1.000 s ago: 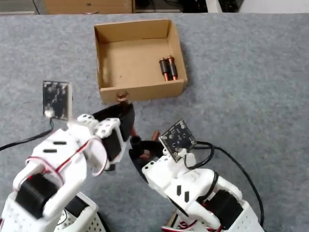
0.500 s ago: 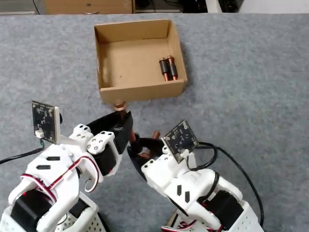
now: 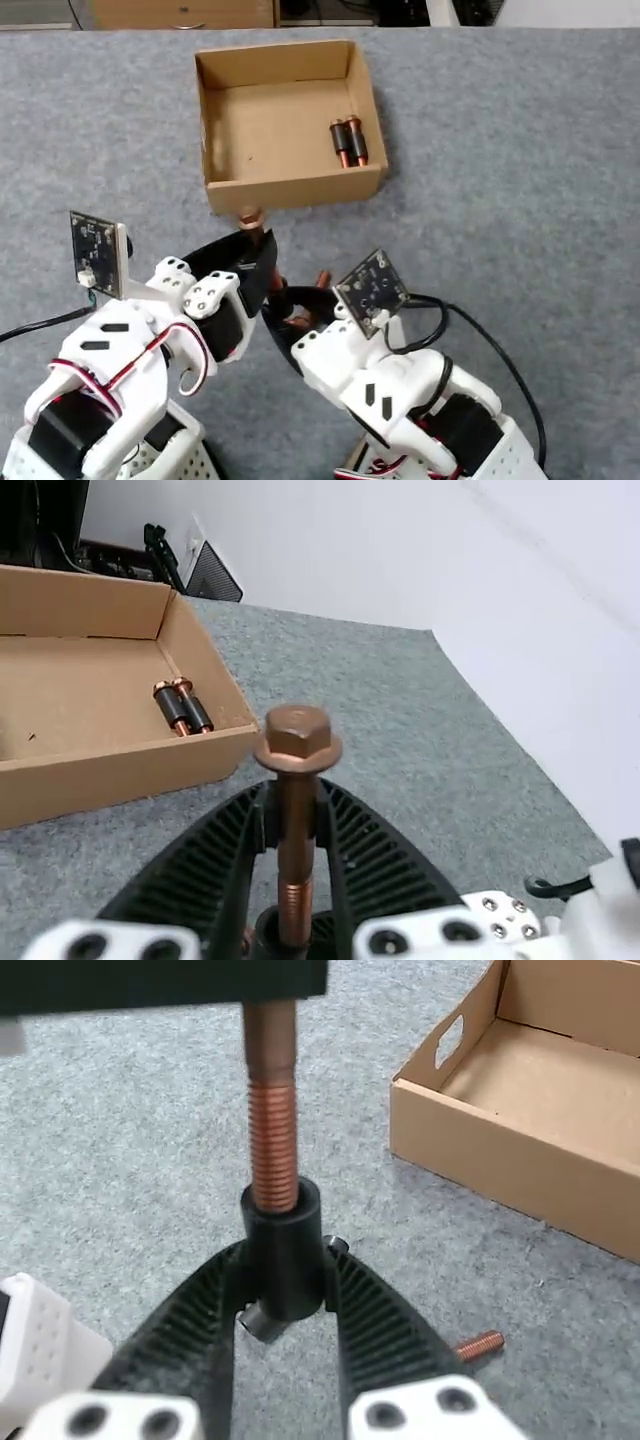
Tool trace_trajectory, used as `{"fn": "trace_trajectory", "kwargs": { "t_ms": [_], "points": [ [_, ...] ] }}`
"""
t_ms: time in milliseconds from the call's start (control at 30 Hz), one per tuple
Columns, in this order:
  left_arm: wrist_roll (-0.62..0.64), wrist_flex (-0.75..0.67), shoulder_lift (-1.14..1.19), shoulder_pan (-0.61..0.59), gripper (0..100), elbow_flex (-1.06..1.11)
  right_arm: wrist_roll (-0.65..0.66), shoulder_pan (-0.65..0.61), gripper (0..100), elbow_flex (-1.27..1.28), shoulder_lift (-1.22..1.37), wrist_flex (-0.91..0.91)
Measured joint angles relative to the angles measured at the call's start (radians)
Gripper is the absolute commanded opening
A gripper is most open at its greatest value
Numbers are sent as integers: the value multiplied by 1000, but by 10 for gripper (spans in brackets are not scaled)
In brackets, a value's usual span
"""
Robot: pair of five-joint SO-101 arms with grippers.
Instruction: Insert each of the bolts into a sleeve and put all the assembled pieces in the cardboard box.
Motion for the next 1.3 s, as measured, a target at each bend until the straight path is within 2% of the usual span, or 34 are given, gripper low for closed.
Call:
{"fn": "trace_trajectory", "kwargs": {
  "t_ms": [433,633,900,1167,1300],
  "points": [
    [0,28,-5,-5,22,31,0,-2,1,0,2,0],
    [0,124,-6,-5,143,23,2,-3,1,2,2,0],
    [0,135,-3,-5,132,23,2,2,1,2,2,0],
    [0,135,-5,0,362,23,2,2,1,2,2,0],
    [0,135,-5,0,392,23,2,2,1,2,2,0]
  ]
}}
